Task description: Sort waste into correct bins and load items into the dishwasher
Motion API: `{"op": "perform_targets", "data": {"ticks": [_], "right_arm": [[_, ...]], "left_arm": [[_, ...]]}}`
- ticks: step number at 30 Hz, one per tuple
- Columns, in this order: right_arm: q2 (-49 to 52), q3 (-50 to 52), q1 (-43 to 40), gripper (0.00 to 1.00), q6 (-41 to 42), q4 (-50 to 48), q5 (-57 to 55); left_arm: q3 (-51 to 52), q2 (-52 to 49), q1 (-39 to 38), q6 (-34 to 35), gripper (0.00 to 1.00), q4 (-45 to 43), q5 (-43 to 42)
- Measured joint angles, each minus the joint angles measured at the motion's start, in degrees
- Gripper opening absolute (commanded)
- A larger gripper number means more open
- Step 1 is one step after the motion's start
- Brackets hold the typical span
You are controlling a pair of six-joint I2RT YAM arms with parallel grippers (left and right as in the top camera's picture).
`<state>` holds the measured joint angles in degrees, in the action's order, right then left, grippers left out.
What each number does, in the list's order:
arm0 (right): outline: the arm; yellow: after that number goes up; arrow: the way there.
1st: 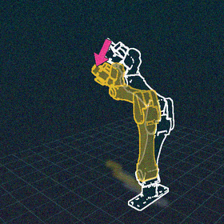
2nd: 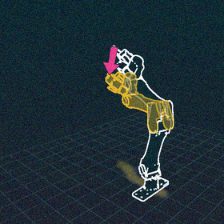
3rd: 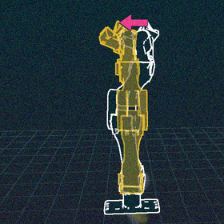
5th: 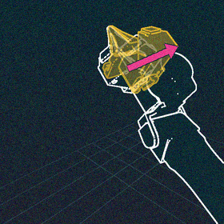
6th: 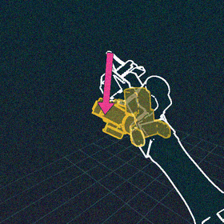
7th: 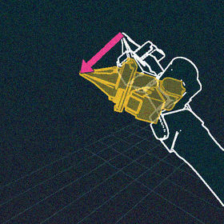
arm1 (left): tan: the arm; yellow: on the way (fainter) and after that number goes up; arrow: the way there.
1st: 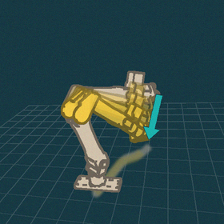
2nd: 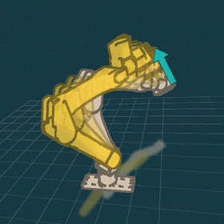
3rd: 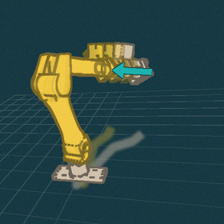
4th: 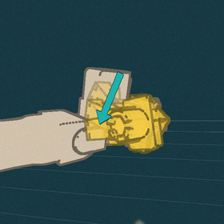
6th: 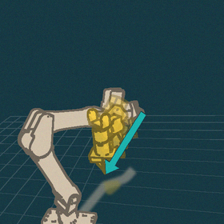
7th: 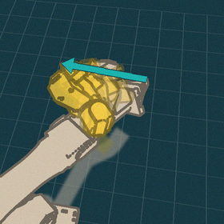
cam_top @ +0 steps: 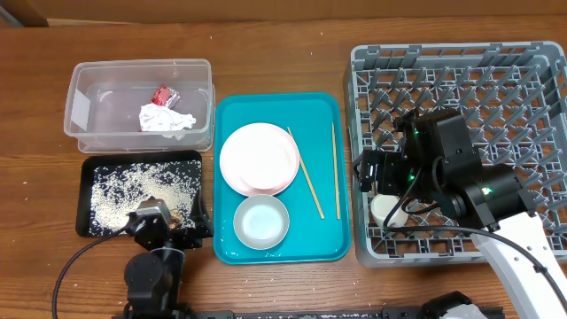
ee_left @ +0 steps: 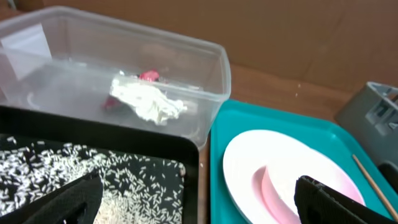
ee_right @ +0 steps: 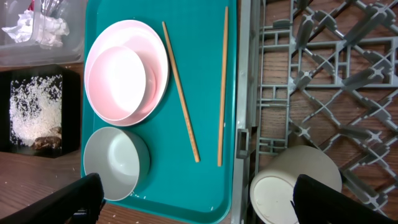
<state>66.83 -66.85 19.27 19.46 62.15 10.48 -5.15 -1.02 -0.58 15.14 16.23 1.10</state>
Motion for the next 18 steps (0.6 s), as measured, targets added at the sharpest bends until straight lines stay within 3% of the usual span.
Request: {"op": "perform_targets", "data": {"ticks": [18], "right_arm": [[0.0, 0.0, 0.0, 1.0, 0.1, -0.3, 0.1]], "left_arm": [[0.0, 0.1, 0.0, 1.0, 1.0, -0.6, 0.0]]}}
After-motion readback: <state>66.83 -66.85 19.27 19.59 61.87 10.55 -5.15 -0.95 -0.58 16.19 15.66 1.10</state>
